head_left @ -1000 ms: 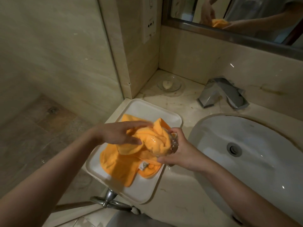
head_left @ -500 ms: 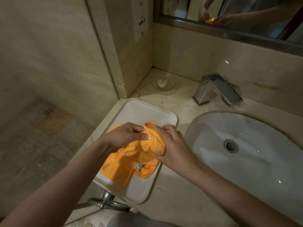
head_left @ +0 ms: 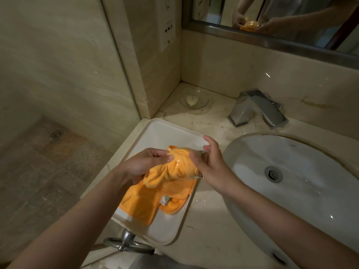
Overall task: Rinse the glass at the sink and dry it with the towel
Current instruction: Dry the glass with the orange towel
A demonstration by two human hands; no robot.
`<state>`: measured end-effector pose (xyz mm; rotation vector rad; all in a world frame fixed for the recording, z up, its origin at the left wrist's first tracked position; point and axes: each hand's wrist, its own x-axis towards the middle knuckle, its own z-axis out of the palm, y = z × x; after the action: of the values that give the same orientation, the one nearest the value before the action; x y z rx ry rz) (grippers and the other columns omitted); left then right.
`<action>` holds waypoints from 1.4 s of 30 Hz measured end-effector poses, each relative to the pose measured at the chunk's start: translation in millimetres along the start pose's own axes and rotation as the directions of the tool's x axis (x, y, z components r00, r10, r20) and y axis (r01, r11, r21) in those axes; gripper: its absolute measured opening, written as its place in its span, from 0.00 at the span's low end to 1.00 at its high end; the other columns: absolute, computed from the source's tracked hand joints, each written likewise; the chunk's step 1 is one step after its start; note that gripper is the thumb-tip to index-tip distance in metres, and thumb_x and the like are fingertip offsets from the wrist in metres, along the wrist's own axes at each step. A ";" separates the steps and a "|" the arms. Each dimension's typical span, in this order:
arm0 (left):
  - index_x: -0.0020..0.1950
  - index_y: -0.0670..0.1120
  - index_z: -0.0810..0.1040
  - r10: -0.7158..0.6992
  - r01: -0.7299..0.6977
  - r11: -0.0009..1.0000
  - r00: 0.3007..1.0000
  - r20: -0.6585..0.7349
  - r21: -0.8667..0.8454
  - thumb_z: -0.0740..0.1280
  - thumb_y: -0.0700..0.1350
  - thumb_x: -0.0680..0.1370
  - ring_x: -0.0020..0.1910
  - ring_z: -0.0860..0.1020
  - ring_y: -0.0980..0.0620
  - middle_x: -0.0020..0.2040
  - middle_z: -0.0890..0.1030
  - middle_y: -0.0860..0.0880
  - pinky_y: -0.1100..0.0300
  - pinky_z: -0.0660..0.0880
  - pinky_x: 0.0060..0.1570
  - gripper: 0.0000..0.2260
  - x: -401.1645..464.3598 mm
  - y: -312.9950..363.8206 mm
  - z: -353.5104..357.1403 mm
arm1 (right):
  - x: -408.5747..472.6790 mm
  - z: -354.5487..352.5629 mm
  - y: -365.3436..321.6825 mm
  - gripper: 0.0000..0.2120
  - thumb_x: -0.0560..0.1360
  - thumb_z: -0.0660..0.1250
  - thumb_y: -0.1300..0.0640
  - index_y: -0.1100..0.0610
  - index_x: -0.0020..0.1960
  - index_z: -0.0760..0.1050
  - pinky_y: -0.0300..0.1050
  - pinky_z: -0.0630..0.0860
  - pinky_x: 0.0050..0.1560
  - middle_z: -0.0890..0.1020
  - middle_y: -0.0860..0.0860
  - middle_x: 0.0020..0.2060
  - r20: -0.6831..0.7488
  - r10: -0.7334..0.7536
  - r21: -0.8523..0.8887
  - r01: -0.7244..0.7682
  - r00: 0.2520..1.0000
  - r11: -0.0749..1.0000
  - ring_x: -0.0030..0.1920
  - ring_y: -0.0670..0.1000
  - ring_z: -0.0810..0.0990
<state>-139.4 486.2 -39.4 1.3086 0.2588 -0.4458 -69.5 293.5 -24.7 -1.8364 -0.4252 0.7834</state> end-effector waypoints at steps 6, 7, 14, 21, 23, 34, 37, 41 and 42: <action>0.39 0.44 0.82 0.037 -0.038 0.999 0.996 -0.082 -0.004 0.71 0.46 0.71 0.35 0.80 0.52 0.35 0.82 0.47 0.61 0.77 0.36 0.06 -0.6 -1.6 5.9 | 3.8 2.0 2.7 0.18 0.75 0.53 0.37 0.51 0.52 0.64 0.43 0.74 0.32 0.76 0.51 0.36 -0.038 0.093 -0.039 -0.094 0.995 0.995 0.30 0.47 0.76; 0.37 0.45 0.82 0.033 -0.034 0.999 0.996 -0.084 -0.019 0.70 0.44 0.72 0.33 0.80 0.54 0.33 0.81 0.48 0.62 0.77 0.34 0.05 -0.5 -0.7 8.1 | 3.7 3.7 6.5 0.14 0.76 0.56 0.40 0.50 0.51 0.64 0.45 0.73 0.36 0.74 0.49 0.37 -0.083 -0.018 -0.093 0.011 0.996 0.996 0.33 0.46 0.74; 0.31 0.47 0.82 0.021 -0.020 0.997 1.000 0.012 -0.071 0.78 0.55 0.60 0.28 0.77 0.58 0.29 0.79 0.52 0.66 0.75 0.30 0.13 -1.6 -4.4 -1.0 | -0.5 10.2 35.5 0.25 0.74 0.60 0.39 0.53 0.62 0.62 0.25 0.62 0.61 0.65 0.48 0.55 0.086 -0.682 -0.360 0.660 0.727 0.659 0.58 0.44 0.67; 0.38 0.46 0.84 0.024 -0.019 0.993 0.999 0.045 -0.117 0.80 0.58 0.56 0.34 0.81 0.55 0.35 0.83 0.49 0.62 0.78 0.35 0.19 -2.9 -4.6 -6.3 | 4.1 6.7 31.4 0.23 0.73 0.59 0.36 0.45 0.63 0.59 0.32 0.62 0.66 0.60 0.45 0.63 0.173 -0.610 -0.330 0.629 0.773 0.704 0.67 0.43 0.61; 0.39 0.47 0.85 0.030 -0.026 0.993 0.999 0.027 -0.113 0.80 0.59 0.55 0.36 0.82 0.54 0.36 0.83 0.49 0.62 0.78 0.36 0.20 -3.6 -1.5 -4.0 | 2.0 5.7 18.5 0.24 0.68 0.61 0.31 0.34 0.59 0.57 0.30 0.65 0.61 0.60 0.41 0.65 0.126 -0.358 -0.120 0.372 0.925 0.920 0.66 0.41 0.62; 0.40 0.48 0.84 0.027 -0.028 0.999 0.997 0.068 0.020 0.77 0.57 0.62 0.37 0.81 0.54 0.36 0.82 0.51 0.62 0.77 0.38 0.15 -8.9 6.1 7.7 | -5.0 -13.3 -7.6 0.16 0.74 0.64 0.44 0.53 0.56 0.71 0.37 0.70 0.28 0.76 0.52 0.37 0.259 0.194 0.195 -0.247 0.946 0.949 0.29 0.46 0.73; 0.34 0.49 0.82 0.053 -0.050 0.997 0.997 0.064 -0.056 0.77 0.56 0.61 0.32 0.78 0.58 0.32 0.80 0.53 0.64 0.75 0.33 0.12 -9.5 4.4 7.1 | -4.7 -12.0 -0.5 0.18 0.71 0.70 0.52 0.49 0.54 0.65 0.34 0.73 0.35 0.74 0.50 0.44 0.164 -0.031 0.111 0.013 0.986 0.994 0.39 0.46 0.75; 0.32 0.48 0.82 0.042 -0.037 0.996 0.998 0.056 -0.083 0.79 0.57 0.57 0.30 0.78 0.58 0.31 0.80 0.53 0.65 0.76 0.32 0.15 -10.7 7.0 3.7 | 1.1 -8.6 17.7 0.29 0.66 0.75 0.50 0.40 0.56 0.59 0.35 0.73 0.55 0.67 0.44 0.56 0.189 -0.298 -0.065 0.315 0.935 0.947 0.57 0.44 0.72; 0.32 0.48 0.82 0.037 -0.031 0.995 0.998 0.059 -0.090 0.80 0.57 0.56 0.30 0.79 0.58 0.30 0.80 0.53 0.65 0.76 0.32 0.15 -11.6 7.7 4.1 | 3.3 -7.6 21.9 0.29 0.65 0.74 0.47 0.40 0.57 0.59 0.34 0.70 0.60 0.65 0.43 0.57 0.186 -0.385 -0.119 0.410 0.904 0.904 0.60 0.44 0.70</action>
<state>-146.5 485.7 -26.7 1.2085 0.2034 -0.4396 -63.4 281.7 -44.0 -1.7509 -0.9580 0.6244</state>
